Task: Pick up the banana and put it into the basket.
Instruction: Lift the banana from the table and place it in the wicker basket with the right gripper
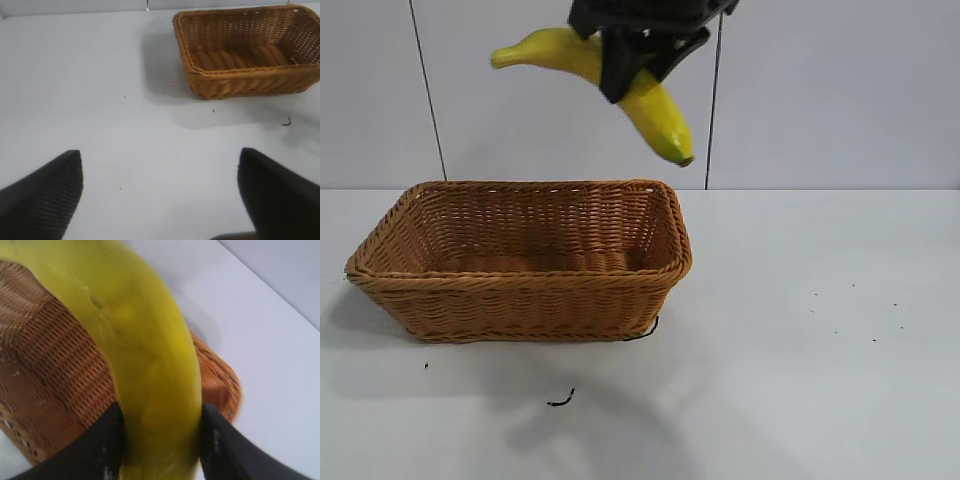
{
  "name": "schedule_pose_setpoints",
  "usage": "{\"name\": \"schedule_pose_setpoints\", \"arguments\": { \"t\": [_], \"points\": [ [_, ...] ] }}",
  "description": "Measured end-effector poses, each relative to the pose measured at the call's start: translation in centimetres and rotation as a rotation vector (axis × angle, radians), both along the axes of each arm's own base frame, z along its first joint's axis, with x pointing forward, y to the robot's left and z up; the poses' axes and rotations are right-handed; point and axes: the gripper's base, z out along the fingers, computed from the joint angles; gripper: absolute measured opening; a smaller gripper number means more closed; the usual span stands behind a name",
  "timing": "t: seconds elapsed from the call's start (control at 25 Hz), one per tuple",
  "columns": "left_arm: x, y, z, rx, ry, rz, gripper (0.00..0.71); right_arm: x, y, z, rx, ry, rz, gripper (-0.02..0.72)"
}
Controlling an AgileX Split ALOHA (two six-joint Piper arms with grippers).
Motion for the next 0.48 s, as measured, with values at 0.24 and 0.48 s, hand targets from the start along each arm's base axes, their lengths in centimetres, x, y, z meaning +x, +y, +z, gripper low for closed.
{"name": "schedule_pose_setpoints", "arguments": {
  "t": [0.24,0.48],
  "points": [
    [0.0,0.0,0.0,0.0,0.0,0.0,0.635,0.2,0.7,-2.5,-0.042,0.007,0.044,0.291],
    [0.0,0.0,0.0,0.0,0.0,0.0,0.635,0.4,0.8,-2.6,-0.038,-0.001,0.046,0.291]
  ]
}}
